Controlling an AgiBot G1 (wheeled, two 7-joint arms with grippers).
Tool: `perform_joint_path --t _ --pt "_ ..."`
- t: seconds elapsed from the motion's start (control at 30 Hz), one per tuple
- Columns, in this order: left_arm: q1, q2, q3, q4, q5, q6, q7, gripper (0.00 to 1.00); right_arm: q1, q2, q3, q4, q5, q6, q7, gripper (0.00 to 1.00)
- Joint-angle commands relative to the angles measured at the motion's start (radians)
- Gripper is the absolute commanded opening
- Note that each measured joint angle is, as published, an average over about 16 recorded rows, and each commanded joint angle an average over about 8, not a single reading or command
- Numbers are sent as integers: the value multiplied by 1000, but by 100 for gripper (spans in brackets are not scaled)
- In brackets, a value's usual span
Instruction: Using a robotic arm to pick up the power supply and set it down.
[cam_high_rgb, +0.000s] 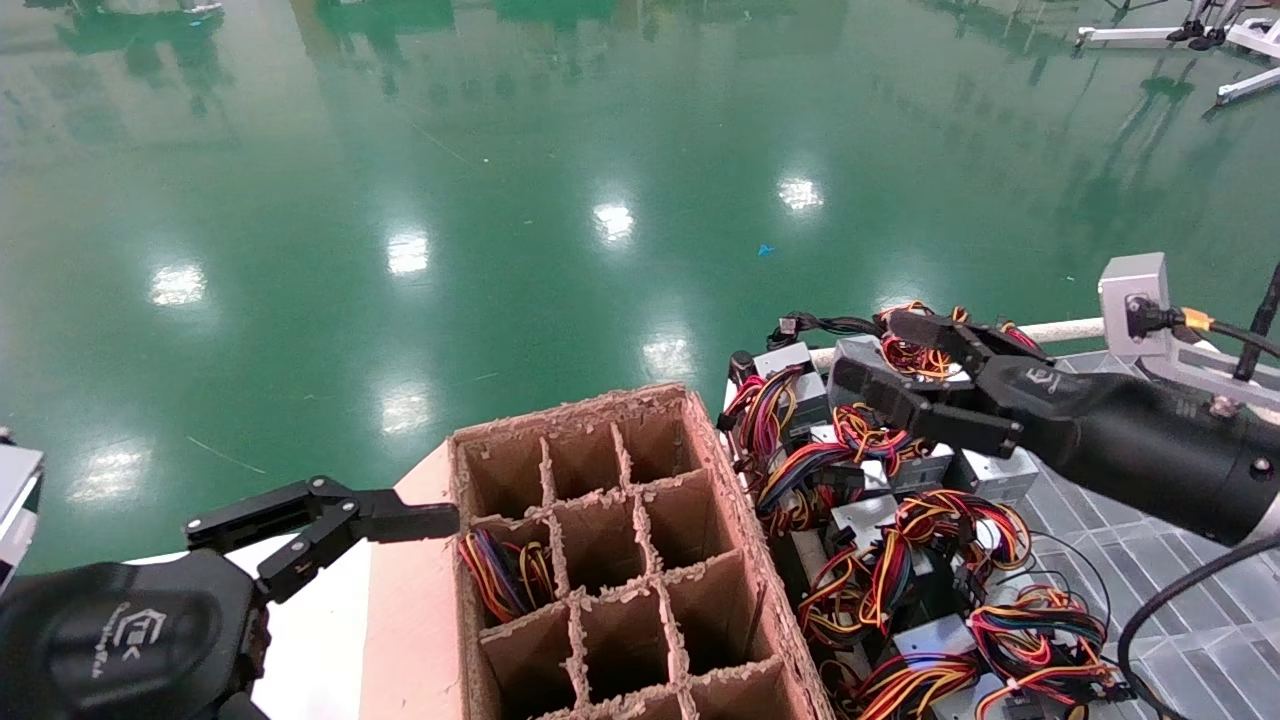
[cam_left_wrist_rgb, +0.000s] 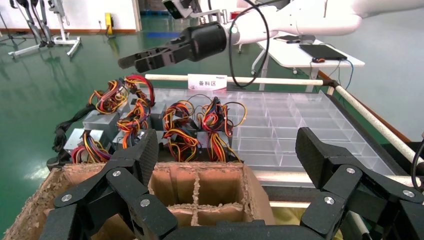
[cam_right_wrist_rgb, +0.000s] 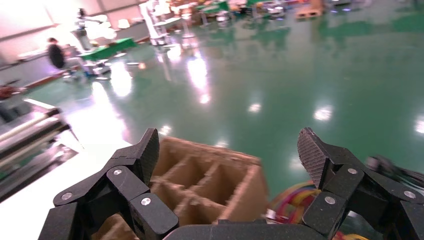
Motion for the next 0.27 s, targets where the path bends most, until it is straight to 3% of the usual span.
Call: perform_joint_path --t 0.03,0.27 --pt "0 0 0 0 0 0 0 100 -17 6 26 41 -13 -11 12 100" --pt "0 0 0 0 0 0 0 100 -66 24 97 156 -51 -42 46 100"
